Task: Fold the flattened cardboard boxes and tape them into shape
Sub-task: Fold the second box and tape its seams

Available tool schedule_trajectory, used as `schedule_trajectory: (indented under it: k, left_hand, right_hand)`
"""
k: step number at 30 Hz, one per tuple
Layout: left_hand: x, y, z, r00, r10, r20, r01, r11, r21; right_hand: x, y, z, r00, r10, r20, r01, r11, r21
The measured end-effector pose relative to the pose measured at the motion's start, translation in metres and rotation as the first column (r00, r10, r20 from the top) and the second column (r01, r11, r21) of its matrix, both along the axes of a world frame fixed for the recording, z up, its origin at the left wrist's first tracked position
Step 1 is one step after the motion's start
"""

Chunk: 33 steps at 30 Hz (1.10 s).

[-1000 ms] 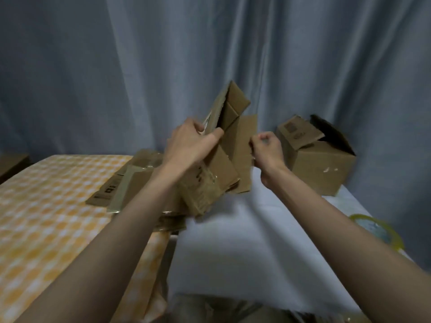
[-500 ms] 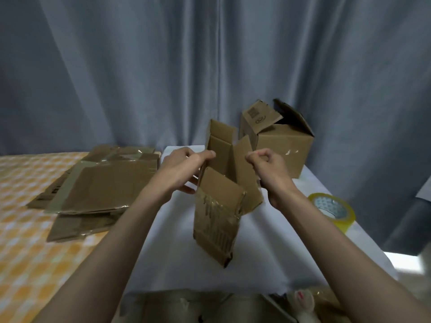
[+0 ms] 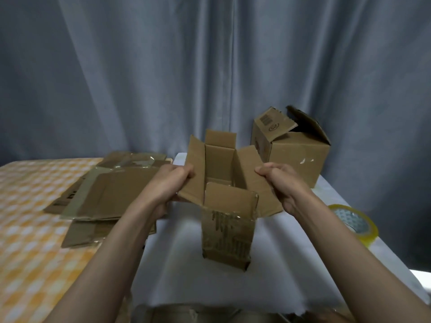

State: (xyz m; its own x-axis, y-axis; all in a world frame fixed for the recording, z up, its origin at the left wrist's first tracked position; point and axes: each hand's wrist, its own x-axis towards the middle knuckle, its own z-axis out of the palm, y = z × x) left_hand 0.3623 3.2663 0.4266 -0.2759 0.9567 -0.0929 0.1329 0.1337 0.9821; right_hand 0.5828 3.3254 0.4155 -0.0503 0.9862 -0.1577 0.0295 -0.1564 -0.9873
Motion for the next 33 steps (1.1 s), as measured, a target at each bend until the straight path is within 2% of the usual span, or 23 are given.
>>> schedule_trajectory:
  k: [4, 8, 11, 14, 16, 18, 20, 21, 23, 28, 31, 33]
  left_hand:
    - [-0.002, 0.001, -0.008, 0.997, -0.029, 0.075, 0.032, 0.999, -0.039]
    - [-0.013, -0.003, -0.010, 0.984, -0.074, 0.163, 0.091, 0.991, -0.102]
    - [-0.013, -0.004, -0.011, 0.974, -0.115, 0.196, 0.146, 0.977, -0.154]
    - [-0.005, -0.004, -0.018, 0.976, -0.066, 0.209, 0.096, 0.986, -0.136]
    - [-0.004, 0.000, -0.025, 0.994, -0.009, 0.110, 0.018, 0.996, -0.083]
    - [-0.008, 0.004, -0.030, 0.994, 0.060, -0.096, -0.058, 0.998, 0.021]
    - [-0.010, 0.004, -0.030, 0.918, 0.143, -0.371, -0.062, 0.973, 0.221]
    - [-0.010, 0.003, -0.029, 0.868, 0.178, -0.464, -0.031, 0.951, 0.308]
    - [-0.008, 0.002, -0.029, 0.834, 0.194, -0.516, 0.014, 0.928, 0.373]
    - [-0.013, 0.004, -0.033, 0.846, 0.201, -0.494, -0.056, 0.955, 0.291]
    - [-0.013, 0.003, -0.029, 0.949, 0.125, -0.290, -0.055, 0.970, 0.238]
    - [-0.009, 0.001, -0.026, 0.975, 0.108, -0.193, -0.057, 0.966, 0.251]
  right_hand:
    - [-0.008, -0.004, -0.007, 1.000, -0.026, -0.018, 0.026, 0.999, 0.021]
    - [-0.006, -0.003, -0.012, 0.987, -0.081, -0.142, 0.079, 0.997, -0.016]
    - [-0.002, -0.001, -0.016, 0.978, -0.126, -0.168, 0.119, 0.992, -0.048]
    - [-0.002, -0.002, -0.020, 0.981, -0.105, -0.161, 0.099, 0.994, -0.050]
    - [-0.003, -0.003, -0.020, 0.984, -0.101, -0.150, 0.097, 0.995, -0.034]
    - [-0.004, -0.003, -0.018, 0.983, -0.105, -0.153, 0.103, 0.994, -0.021]
    - [-0.005, -0.003, -0.018, 0.982, -0.109, -0.153, 0.108, 0.994, -0.015]
    - [-0.005, -0.004, -0.017, 0.982, -0.109, -0.152, 0.108, 0.994, -0.015]
    - [-0.004, -0.006, -0.016, 0.985, -0.092, -0.148, 0.092, 0.996, -0.007]
    - [-0.009, -0.016, -0.020, 0.990, -0.016, -0.140, 0.016, 1.000, -0.002]
    - [-0.013, -0.017, -0.027, 0.990, -0.068, -0.125, 0.068, 0.998, -0.004]
    - [-0.011, -0.014, -0.032, 0.986, -0.098, -0.136, 0.096, 0.995, -0.017]
